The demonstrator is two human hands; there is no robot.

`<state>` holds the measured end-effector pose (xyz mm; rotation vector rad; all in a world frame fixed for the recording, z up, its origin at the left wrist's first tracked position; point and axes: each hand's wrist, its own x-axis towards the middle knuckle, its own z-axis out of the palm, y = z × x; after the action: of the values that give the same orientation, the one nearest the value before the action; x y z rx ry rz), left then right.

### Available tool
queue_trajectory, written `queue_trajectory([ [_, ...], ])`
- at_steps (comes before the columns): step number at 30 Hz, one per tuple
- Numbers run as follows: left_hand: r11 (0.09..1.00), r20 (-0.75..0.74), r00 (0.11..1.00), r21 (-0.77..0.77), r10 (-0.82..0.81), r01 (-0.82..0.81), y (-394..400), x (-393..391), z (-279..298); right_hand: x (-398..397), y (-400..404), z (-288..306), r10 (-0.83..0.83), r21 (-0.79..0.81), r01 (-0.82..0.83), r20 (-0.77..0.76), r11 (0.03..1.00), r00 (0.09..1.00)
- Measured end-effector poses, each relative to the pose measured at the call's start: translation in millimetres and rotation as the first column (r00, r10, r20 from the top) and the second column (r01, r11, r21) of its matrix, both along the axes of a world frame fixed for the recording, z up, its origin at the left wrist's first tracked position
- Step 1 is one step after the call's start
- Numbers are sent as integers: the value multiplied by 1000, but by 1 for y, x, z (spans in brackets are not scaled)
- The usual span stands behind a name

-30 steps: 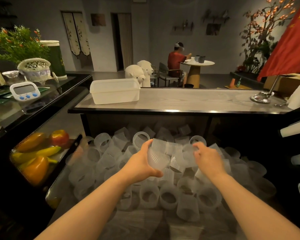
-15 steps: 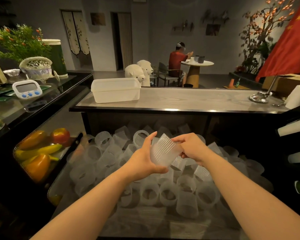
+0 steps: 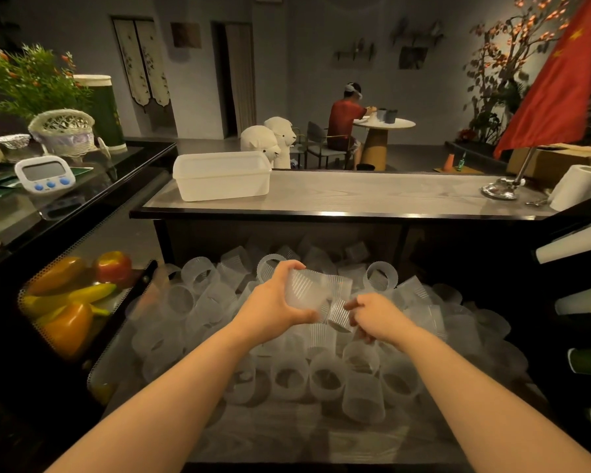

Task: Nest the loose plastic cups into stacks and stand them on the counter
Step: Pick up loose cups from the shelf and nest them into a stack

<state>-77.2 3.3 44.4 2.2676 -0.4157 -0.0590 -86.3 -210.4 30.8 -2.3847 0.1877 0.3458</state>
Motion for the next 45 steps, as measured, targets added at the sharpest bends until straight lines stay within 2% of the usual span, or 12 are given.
queue_trajectory([
  [2,1000,-15,1000,-1,-3,3,0,0,-1,-7,-6,-13,168,-293,-201,-132,935,977],
  [4,1000,-27,1000,-5,-11,11,-2,-1,-1,-17,-5,-30,288,-541,-410,-299,734,910],
  [6,1000,-33,999,-17,-15,14,-4,-1,0,-23,-2,-51,305,-609,-509,-413,608,858],
  [9,999,-42,999,-36,-19,18,-7,-1,-1,-26,0,-76,338,-663,-559,-446,497,829],
  [16,999,-64,997,-41,-38,36,-8,0,-4,-26,1,-84,390,-729,-541,-393,419,833],
  [20,998,-95,995,-45,-37,33,-6,1,-5,-11,-11,-63,347,-746,-395,-232,536,909],
  [25,999,-147,989,-27,-23,19,-4,1,-11,5,-42,-27,135,-548,6,217,836,967],
  [28,999,-157,987,-11,-33,32,-5,-1,-16,8,-37,6,-123,-94,169,369,981,921],
  [30,998,-159,986,-12,-55,54,-6,-3,-17,8,-26,29,-264,244,185,346,952,900],
  [32,996,-141,986,-22,-83,81,-7,-4,-17,10,-14,39,-274,395,157,259,905,926],
  [37,990,-94,989,-98,-115,106,-3,-4,-15,20,7,34,-73,247,33,156,968,985],
  [45,994,-15,996,-63,-85,84,7,3,-11,31,37,37,169,-19,-168,161,986,972],
])
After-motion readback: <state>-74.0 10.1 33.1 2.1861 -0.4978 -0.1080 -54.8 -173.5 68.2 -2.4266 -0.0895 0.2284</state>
